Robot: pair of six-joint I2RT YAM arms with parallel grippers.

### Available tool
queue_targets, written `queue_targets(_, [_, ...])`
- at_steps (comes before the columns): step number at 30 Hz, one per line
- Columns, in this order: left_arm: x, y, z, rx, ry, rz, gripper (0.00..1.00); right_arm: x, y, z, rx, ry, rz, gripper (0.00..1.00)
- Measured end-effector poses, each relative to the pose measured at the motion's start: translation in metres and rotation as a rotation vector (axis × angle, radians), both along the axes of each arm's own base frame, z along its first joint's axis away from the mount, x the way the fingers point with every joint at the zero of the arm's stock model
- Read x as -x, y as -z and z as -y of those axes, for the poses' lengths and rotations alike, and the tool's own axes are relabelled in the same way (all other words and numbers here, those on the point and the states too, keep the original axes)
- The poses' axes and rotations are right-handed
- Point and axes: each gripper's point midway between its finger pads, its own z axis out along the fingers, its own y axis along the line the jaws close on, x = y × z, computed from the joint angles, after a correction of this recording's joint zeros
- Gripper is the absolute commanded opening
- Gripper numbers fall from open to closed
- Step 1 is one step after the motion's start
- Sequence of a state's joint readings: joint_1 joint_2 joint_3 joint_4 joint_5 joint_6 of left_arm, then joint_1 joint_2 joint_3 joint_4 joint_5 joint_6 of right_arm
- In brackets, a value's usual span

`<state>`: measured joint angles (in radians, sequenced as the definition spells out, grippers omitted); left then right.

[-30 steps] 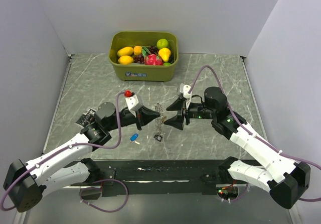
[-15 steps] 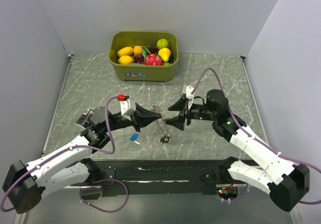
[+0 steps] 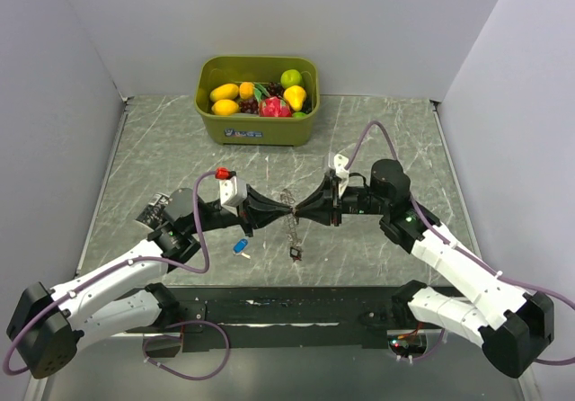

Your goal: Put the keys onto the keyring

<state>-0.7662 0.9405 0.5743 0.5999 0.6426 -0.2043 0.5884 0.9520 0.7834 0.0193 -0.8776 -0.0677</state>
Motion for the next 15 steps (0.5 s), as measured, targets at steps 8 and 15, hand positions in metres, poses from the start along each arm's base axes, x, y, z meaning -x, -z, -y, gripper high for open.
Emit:
queue_targets(8, [0.0007,-0.0035,-0.0018,0.007,-0.006,0.01,0.01,0.0038,0.0011,-0.0018,-0.002,-0.031,-0.006,0.08])
queue_targets(15, [0.001,-0.003,-0.0025,0.004,-0.007,0.006,0.01,0.0046,0.0044,-0.0044,0.0,-0.055,-0.017,0.09])
